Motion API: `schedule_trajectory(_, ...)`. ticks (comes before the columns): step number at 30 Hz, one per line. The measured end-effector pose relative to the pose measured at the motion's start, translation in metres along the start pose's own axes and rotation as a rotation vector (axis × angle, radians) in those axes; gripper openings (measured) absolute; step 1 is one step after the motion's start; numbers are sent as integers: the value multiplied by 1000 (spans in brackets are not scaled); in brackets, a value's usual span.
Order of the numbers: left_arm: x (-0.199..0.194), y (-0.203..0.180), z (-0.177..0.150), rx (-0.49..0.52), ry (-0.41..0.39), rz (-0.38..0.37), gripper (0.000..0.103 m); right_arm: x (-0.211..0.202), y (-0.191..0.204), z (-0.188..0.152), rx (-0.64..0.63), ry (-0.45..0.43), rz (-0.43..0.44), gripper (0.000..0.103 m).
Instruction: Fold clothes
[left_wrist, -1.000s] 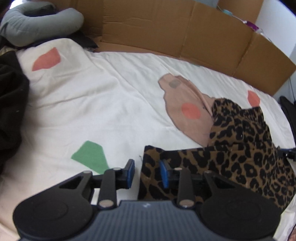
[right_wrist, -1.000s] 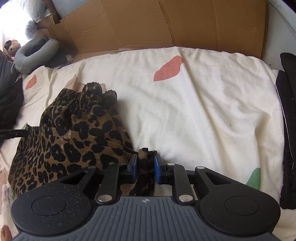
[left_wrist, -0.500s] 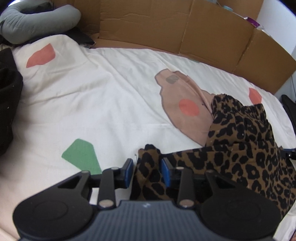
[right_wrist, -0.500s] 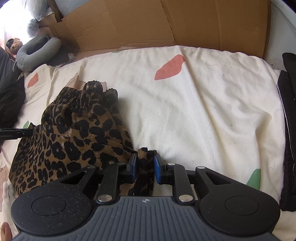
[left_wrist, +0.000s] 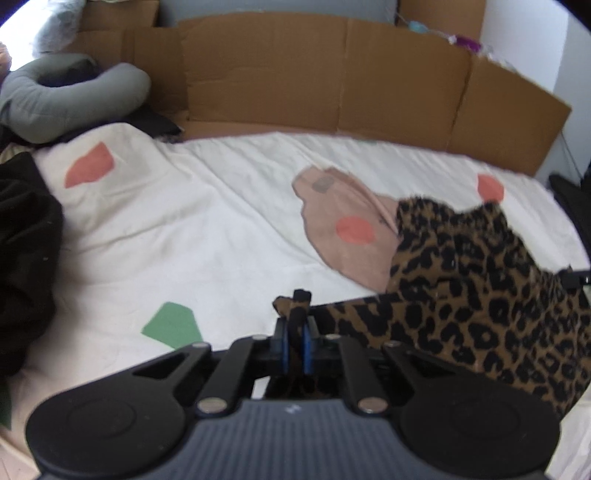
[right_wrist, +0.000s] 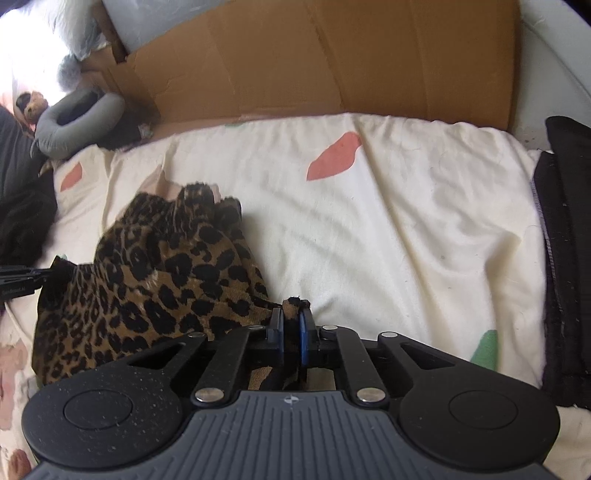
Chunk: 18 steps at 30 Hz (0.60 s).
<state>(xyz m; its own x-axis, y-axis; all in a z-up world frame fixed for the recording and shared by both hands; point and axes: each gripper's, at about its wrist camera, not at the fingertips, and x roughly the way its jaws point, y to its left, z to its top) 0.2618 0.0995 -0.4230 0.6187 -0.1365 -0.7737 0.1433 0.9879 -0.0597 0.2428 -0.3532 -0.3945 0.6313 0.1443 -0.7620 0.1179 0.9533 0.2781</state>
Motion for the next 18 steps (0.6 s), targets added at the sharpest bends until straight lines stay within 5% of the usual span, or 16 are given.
schedule_trajectory(18,-56,-1,60,-47,-203,-20,8,-65,14,35,22,-193,-1,5)
